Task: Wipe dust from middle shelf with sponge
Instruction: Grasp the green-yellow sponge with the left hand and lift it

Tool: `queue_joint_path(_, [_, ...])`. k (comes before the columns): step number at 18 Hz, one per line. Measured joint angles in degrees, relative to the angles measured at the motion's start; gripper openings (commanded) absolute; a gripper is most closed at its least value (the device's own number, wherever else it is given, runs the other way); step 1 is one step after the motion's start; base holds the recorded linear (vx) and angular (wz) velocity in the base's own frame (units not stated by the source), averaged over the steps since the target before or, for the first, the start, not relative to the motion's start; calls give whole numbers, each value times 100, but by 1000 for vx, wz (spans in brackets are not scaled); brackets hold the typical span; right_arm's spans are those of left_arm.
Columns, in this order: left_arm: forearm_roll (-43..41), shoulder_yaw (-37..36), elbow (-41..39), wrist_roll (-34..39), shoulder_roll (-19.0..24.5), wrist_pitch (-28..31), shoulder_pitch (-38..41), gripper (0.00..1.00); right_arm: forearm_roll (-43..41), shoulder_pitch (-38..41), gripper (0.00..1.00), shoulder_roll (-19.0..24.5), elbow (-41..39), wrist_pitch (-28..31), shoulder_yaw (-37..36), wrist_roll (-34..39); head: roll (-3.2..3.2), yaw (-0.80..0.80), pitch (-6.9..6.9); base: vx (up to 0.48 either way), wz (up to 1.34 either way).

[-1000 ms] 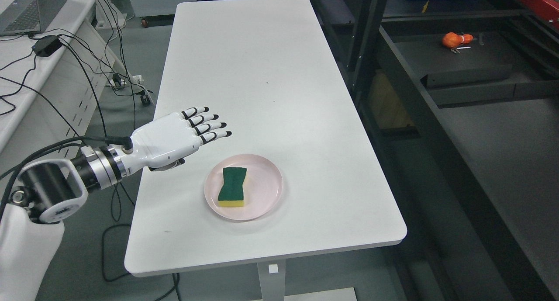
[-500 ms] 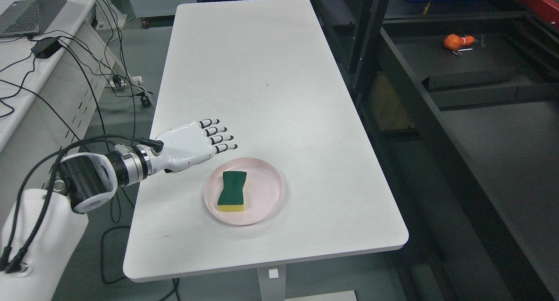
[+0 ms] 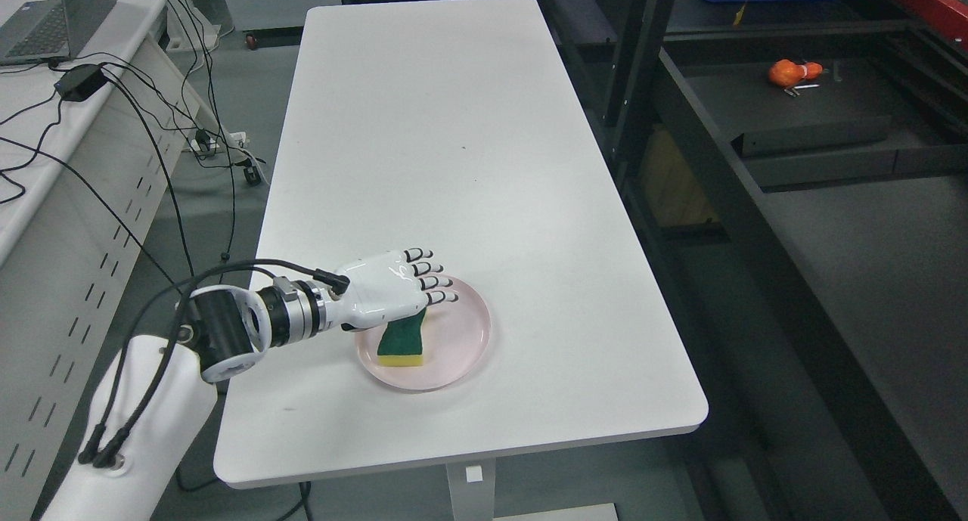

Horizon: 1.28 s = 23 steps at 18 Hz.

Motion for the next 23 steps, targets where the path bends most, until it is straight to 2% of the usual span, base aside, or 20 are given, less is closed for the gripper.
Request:
queue_joint_path(4, [-58,-128,102,-20,-104,0,36,85,0,0,100,0,0,0,0,0,0,0,0,0,0])
queue_joint_path(11, [-78,-137,199,-21,-218,-2,182,43,0,0,100,0,0,0,0,-2,0,0,0,0,0])
queue_joint_path(14, [34,-38,222,-129,-265,-2,237,16,0,0,100,0,0,0,0,-3,0,0,0,0,0])
queue_joint_path(17, [428,152,243,-483,-326,-2,269,1,0,0,100,0,0,0,0,-3,0,0,0,0,0])
queue_joint_path(23, [1608,744,233,-787,-565,-2,251,1,0,0,100,0,0,0,0,-3,0,0,0,0,0])
